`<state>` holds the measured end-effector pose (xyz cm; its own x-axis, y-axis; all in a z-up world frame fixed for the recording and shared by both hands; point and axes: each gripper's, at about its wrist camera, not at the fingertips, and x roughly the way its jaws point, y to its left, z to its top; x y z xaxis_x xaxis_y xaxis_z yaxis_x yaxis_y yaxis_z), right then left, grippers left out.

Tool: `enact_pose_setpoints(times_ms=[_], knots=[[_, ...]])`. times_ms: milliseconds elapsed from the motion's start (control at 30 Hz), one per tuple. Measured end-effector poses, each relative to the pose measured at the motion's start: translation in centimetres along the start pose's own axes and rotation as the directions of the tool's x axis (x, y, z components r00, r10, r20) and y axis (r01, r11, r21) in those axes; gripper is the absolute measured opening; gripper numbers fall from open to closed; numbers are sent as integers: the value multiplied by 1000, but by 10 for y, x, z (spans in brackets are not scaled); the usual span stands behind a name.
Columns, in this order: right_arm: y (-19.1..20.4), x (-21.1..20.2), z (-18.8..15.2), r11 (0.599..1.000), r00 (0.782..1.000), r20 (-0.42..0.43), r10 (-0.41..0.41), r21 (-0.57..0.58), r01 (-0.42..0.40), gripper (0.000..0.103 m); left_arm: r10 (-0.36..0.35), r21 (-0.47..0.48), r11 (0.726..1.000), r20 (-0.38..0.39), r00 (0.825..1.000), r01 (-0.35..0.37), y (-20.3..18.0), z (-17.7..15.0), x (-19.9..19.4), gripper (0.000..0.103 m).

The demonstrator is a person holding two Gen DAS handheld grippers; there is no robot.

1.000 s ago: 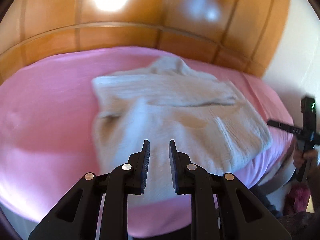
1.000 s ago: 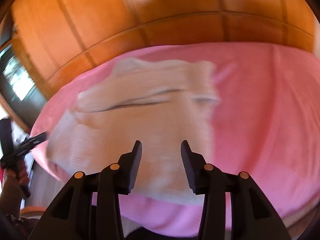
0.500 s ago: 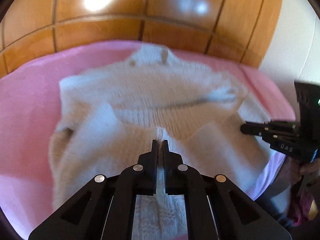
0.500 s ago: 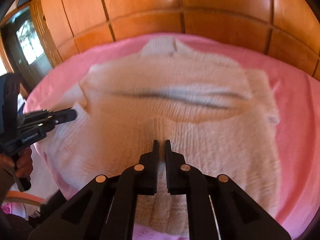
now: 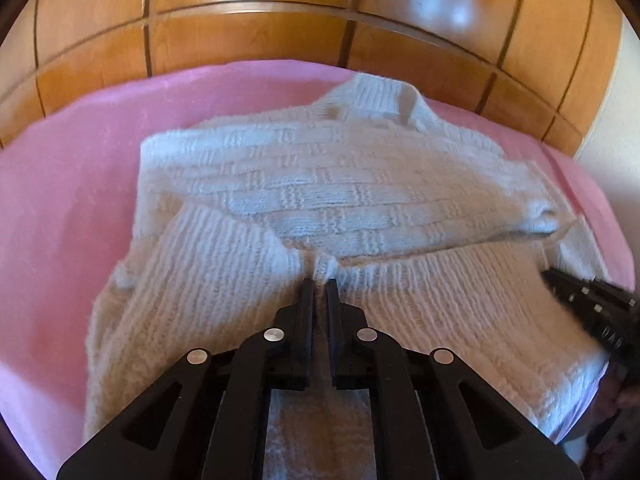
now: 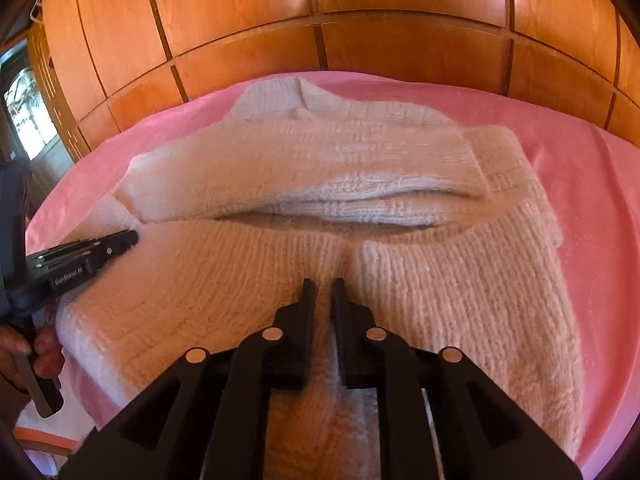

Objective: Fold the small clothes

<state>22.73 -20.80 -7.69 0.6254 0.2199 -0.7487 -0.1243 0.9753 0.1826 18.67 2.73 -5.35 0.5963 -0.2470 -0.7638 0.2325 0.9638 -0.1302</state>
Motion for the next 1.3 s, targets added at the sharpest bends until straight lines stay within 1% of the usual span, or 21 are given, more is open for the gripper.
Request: enact_pose_setpoints(times_ms=[67,100,133,167,200,367,433,467,533,700,767,800,833,867,900,933,967,1033,1100,1233,1300], knots=[[-6,-8,-1,1000,1000,-8,23,13,-23,19,-6,6,1000,-5,1000,6,-1,2,-8,11],[-7,-11,0,999,999,-9,34,18,-34,33,-12,13,1000,4,1000,12,-1,2,-15,21],[-8,-17,0,998,999,-3,52,23,-52,48,-13,16,1000,15,1000,13,0,1,-21,27],[-7,-25,1,997,997,12,70,30,-71,51,-7,14,1000,35,999,6,3,0,-29,39],[-10,-34,1,996,996,29,80,33,-81,51,5,8,1000,56,998,-5,7,-1,-36,48],[-23,-56,6,999,997,66,30,33,-32,52,68,5,998,88,994,-69,25,-6,-58,49],[-30,-65,7,999,996,90,-7,39,3,57,79,9,997,103,991,-81,33,-6,-66,59],[-35,-68,7,999,995,99,-25,47,20,62,85,8,996,116,990,-86,37,-6,-70,71],[-49,-68,9,997,993,99,-60,61,54,67,92,21,995,126,988,-95,42,-2,-70,73],[-61,-48,11,994,994,38,-107,13,107,65,83,80,993,49,995,-87,47,1,-49,76],[-63,-42,9,992,992,11,-126,-8,126,61,67,98,993,16,998,-68,46,0,-38,76],[-63,-37,8,991,992,-6,-129,-18,129,50,58,115,992,-1,998,-58,45,-1,-32,71],[-63,-38,4,990,990,-11,-140,-25,140,30,59,127,990,-10,998,-57,43,-2,-28,62],[-61,-37,2,985,986,-13,-167,-41,167,17,58,143,988,-25,998,-54,42,-4,-23,40],[-60,-37,1,979,981,-8,-196,-56,195,8,57,150,987,-34,998,-52,40,-6,-19,27],[-58,-39,0,977,978,-3,-206,-62,206,8,62,155,986,-24,998,-57,39,-7,-20,19],[-55,-41,-1,974,977,5,-215,-70,215,8,70,161,985,-2,998,-69,37,-8,-23,8],[-49,-52,-2,966,970,36,-239,-96,241,7,88,163,982,39,995,-93,34,-9,-33,7],[-47,-63,-1,965,970,61,-237,-101,242,7,80,150,985,73,994,-91,34,-10,-48,7],[-45,-92,5,972,972,108,-208,-89,217,7,66,135,987,130,989,-83,33,-12,-72,7],[-46,-106,12,982,977,126,-171,-61,180,7,45,98,993,152,987,-61,37,-9,-83,6]])
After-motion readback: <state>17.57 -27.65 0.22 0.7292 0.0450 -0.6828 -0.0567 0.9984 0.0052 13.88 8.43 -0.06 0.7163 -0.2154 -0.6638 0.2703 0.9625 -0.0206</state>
